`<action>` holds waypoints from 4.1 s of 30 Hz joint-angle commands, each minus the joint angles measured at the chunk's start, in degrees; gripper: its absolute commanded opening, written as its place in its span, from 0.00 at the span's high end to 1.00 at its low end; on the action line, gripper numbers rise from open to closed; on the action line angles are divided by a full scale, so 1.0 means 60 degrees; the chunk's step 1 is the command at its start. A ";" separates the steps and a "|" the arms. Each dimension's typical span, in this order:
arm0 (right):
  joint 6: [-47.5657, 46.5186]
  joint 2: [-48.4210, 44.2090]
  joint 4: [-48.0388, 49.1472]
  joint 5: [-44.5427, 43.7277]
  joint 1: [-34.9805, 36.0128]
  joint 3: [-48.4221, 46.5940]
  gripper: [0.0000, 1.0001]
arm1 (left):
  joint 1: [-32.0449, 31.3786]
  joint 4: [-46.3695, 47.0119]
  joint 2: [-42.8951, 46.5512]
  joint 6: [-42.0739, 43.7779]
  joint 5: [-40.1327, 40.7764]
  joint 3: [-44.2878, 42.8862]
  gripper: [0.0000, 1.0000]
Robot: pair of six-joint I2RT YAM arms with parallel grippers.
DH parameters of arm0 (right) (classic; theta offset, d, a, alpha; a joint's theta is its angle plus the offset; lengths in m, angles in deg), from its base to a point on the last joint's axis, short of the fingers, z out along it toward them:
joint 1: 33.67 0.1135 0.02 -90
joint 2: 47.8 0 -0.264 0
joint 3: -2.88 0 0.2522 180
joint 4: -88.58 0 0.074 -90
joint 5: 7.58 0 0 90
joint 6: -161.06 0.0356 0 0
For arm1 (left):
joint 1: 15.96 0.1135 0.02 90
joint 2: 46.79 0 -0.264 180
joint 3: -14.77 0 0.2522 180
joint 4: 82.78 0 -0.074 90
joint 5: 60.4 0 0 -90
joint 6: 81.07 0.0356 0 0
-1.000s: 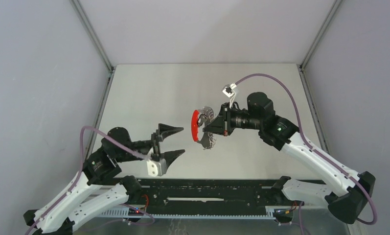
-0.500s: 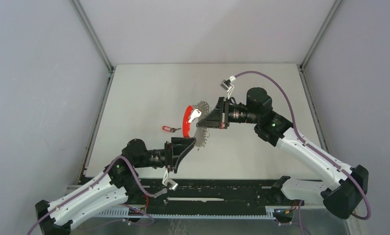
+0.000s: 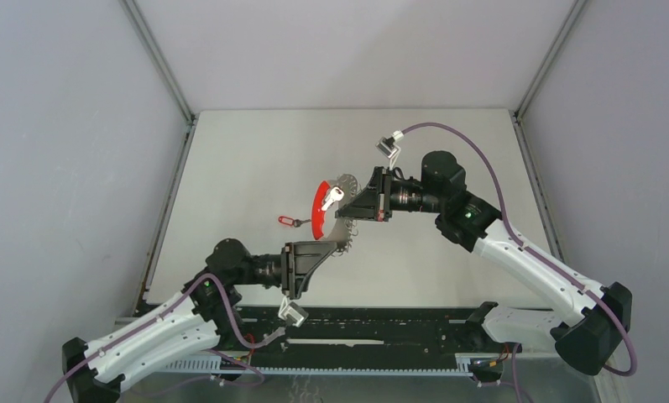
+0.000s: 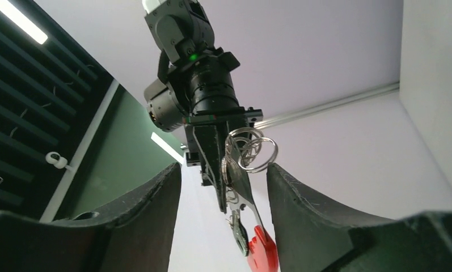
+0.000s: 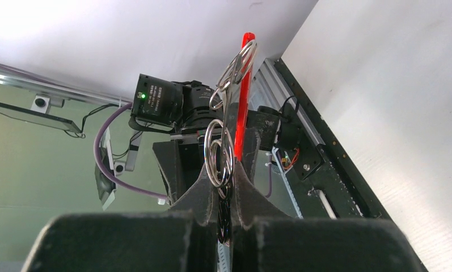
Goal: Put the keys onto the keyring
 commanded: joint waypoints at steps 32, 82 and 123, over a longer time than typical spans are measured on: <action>-0.0130 -0.0346 -0.0138 -0.0258 0.0060 -0.0351 1.00 | -0.0063 -0.2008 -0.0168 0.2616 -0.0078 -0.1090 0.65; -0.8110 -0.2722 -0.3333 -0.2060 0.0458 -0.1416 0.00 | -0.0059 -0.3438 -0.1133 -1.5284 0.2767 -0.4697 1.00; -1.2234 -0.0911 -0.2423 -0.8361 0.5685 -0.2015 0.77 | -0.0035 -0.3773 -0.1584 -1.7612 0.3560 -0.5284 1.00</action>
